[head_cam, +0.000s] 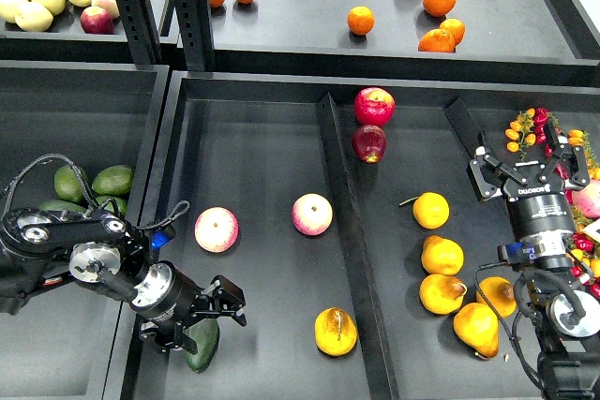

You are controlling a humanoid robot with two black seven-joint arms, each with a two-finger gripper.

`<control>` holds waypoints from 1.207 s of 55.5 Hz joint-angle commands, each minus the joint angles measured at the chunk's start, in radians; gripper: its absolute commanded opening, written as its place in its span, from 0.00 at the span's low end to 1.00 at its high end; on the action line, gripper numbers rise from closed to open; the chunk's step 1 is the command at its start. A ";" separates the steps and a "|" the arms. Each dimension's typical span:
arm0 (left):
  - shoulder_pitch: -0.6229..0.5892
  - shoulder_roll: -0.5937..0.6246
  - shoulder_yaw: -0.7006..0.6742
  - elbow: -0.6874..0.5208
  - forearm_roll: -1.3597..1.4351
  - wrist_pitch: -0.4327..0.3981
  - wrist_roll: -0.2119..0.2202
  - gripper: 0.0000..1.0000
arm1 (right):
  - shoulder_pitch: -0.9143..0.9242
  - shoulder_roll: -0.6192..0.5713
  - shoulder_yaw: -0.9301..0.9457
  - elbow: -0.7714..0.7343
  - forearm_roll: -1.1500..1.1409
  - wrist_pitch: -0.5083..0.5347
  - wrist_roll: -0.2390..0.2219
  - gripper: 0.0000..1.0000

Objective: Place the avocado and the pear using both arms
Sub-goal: 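Lower the open left gripper over the dark green avocado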

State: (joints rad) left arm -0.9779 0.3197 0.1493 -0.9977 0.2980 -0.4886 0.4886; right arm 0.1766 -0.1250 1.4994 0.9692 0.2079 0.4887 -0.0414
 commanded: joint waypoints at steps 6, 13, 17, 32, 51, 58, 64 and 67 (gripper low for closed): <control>-0.001 -0.025 0.001 0.050 0.038 0.000 0.000 0.97 | 0.003 0.008 -0.007 -0.007 0.001 0.000 0.000 1.00; -0.001 -0.027 0.000 0.060 0.038 0.000 0.000 0.97 | 0.004 0.013 -0.007 -0.007 0.001 0.000 0.000 1.00; -0.001 -0.027 0.001 0.068 0.039 0.000 0.000 0.98 | 0.007 0.013 -0.007 -0.007 0.001 0.000 0.000 1.00; -0.001 -0.027 0.001 0.097 0.049 0.000 0.000 0.98 | 0.007 0.015 -0.007 -0.007 0.001 0.000 0.000 1.00; 0.007 -0.040 0.004 0.122 0.055 0.000 0.000 0.98 | 0.012 0.015 -0.007 -0.007 0.001 0.000 0.000 1.00; 0.007 -0.050 0.004 0.130 0.055 0.000 0.000 0.98 | 0.015 0.015 -0.008 -0.007 0.001 0.000 0.000 1.00; 0.007 -0.057 0.004 0.139 0.055 0.000 0.000 0.98 | 0.018 0.015 -0.008 -0.007 0.001 0.000 0.000 1.00; 0.007 -0.057 0.004 0.142 0.055 0.000 0.000 0.98 | 0.018 0.016 -0.008 -0.007 0.001 0.000 0.000 1.00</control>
State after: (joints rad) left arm -0.9710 0.2657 0.1532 -0.8639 0.3529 -0.4887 0.4887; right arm 0.1935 -0.1100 1.4912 0.9618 0.2086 0.4887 -0.0414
